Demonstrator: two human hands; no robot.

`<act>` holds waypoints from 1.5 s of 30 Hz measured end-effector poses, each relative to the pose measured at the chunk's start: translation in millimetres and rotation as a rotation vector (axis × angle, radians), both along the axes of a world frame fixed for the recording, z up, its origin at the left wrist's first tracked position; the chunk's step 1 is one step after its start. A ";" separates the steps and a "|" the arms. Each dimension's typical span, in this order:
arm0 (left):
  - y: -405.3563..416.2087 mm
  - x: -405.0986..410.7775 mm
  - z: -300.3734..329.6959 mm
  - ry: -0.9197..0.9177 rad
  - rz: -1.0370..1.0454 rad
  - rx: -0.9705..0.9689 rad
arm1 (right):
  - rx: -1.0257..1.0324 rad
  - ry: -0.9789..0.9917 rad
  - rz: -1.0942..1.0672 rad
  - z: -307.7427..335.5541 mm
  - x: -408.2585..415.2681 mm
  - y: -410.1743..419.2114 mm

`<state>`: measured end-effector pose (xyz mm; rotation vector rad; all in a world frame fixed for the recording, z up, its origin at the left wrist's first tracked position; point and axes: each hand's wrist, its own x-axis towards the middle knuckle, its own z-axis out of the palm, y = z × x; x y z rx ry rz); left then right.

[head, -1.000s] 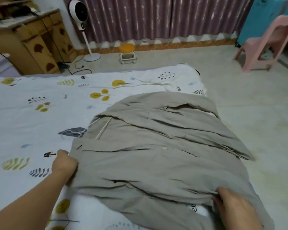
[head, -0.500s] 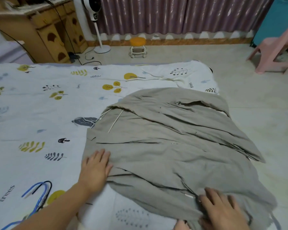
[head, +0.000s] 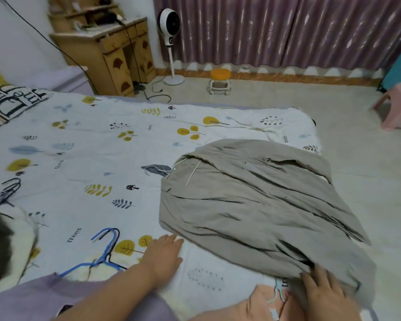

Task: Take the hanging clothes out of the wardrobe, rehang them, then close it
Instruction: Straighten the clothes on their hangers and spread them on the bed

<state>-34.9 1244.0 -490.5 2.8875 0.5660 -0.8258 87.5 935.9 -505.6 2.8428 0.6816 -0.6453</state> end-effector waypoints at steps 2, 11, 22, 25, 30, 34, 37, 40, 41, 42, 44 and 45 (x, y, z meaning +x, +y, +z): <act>-13.3 -14.8 25.1 -0.039 -0.006 -0.030 | 0.143 -0.056 0.036 1.4 -19.2 -5.4; -79.9 -81.5 162.8 -0.107 0.046 -0.171 | 0.174 0.048 0.260 159.7 -83.4 -0.7; -140.0 -198.1 277.6 -0.271 0.155 -0.174 | 0.292 0.013 0.393 276.0 -178.0 -5.4; -144.8 -237.4 291.8 -0.303 0.208 -0.175 | 0.298 0.019 0.441 297.1 -205.2 5.5; -139.5 -309.9 304.3 -0.340 0.335 -0.206 | 0.328 0.068 0.524 312.2 -258.7 36.5; -123.7 -370.7 310.1 -0.384 0.433 -0.198 | 0.325 0.096 0.603 316.4 -310.2 66.8; -109.6 -420.5 314.1 -0.390 0.489 -0.169 | 0.333 0.099 0.655 320.7 -353.9 91.2; -92.3 -473.2 316.8 -0.394 0.530 -0.177 | 0.359 0.094 0.687 325.6 -400.4 115.3; -85.8 -491.5 317.6 -0.391 0.543 -0.176 | 0.372 0.087 0.692 325.7 -415.6 123.7; -78.8 -509.5 318.3 -0.388 0.555 -0.173 | 0.380 0.085 0.693 325.7 -431.2 132.0; -63.1 -544.4 319.0 -0.386 0.568 -0.159 | 0.408 0.102 0.700 324.8 -463.1 149.2; -54.7 -561.1 319.5 -0.384 0.572 -0.153 | 0.420 0.108 0.702 323.5 -478.7 157.5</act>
